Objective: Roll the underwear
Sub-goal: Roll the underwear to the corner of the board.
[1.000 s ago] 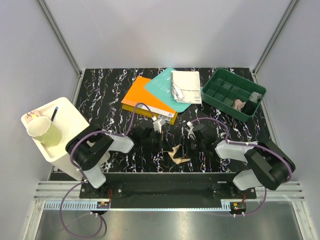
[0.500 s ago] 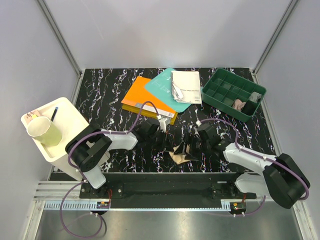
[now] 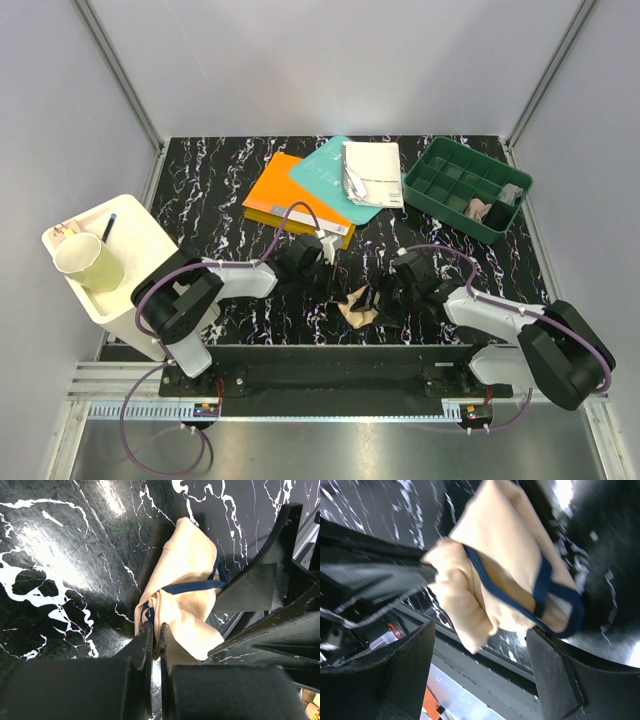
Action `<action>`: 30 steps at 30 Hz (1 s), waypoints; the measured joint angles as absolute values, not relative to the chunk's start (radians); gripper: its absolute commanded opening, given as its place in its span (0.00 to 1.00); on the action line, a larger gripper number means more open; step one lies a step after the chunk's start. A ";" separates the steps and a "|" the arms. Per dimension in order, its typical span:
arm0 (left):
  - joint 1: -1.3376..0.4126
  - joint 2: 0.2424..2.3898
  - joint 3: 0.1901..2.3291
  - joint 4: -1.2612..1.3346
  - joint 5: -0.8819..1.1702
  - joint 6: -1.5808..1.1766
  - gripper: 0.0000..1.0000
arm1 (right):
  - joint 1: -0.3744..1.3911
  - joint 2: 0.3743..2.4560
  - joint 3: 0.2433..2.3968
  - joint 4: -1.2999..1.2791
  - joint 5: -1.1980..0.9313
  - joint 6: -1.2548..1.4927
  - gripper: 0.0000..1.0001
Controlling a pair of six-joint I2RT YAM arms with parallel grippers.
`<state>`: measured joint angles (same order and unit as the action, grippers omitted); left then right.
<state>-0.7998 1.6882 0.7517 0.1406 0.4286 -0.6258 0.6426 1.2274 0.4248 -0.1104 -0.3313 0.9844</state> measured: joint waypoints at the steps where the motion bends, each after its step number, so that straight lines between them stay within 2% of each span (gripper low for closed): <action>1: -0.800 1.688 0.752 0.140 0.429 -0.625 0.00 | 0.643 1.243 0.432 -0.099 -0.331 0.984 0.78; 4: -0.803 1.687 0.753 0.137 0.425 -0.621 0.00 | 0.643 1.287 0.453 -0.073 -0.329 0.978 0.65; 5: -0.803 1.686 0.754 0.136 0.424 -0.621 0.00 | 0.642 1.300 0.458 -0.069 -0.327 0.976 0.55; 9: -0.807 1.678 0.753 0.128 0.416 -0.621 0.00 | 0.641 1.330 0.463 -0.065 -0.301 0.961 0.35; 12: -0.810 1.666 0.752 0.125 0.408 -0.622 0.12 | 0.641 1.343 0.467 -0.062 -0.295 0.944 0.24; 14: -0.815 1.649 0.742 0.126 0.400 -0.628 0.32 | 0.641 1.360 0.483 -0.062 -0.297 0.916 0.21; 16: -0.815 1.623 0.725 0.123 0.388 -0.633 0.41 | 0.641 1.392 0.508 -0.063 -0.304 0.875 0.18; 17: -0.815 1.601 0.710 0.120 0.382 -0.647 0.49 | 0.641 1.417 0.526 -0.064 -0.310 0.849 0.18; 20: -0.813 1.530 0.672 0.101 0.358 -0.665 0.59 | 0.641 1.504 0.595 -0.055 -0.353 0.756 0.17; 24: -0.813 1.417 0.625 0.083 0.311 -0.686 0.64 | 0.634 1.617 0.677 -0.025 -0.444 0.633 0.16; 30: -0.802 1.357 0.571 0.071 0.257 -0.694 0.65 | 0.611 1.738 0.748 0.022 -0.619 0.508 0.15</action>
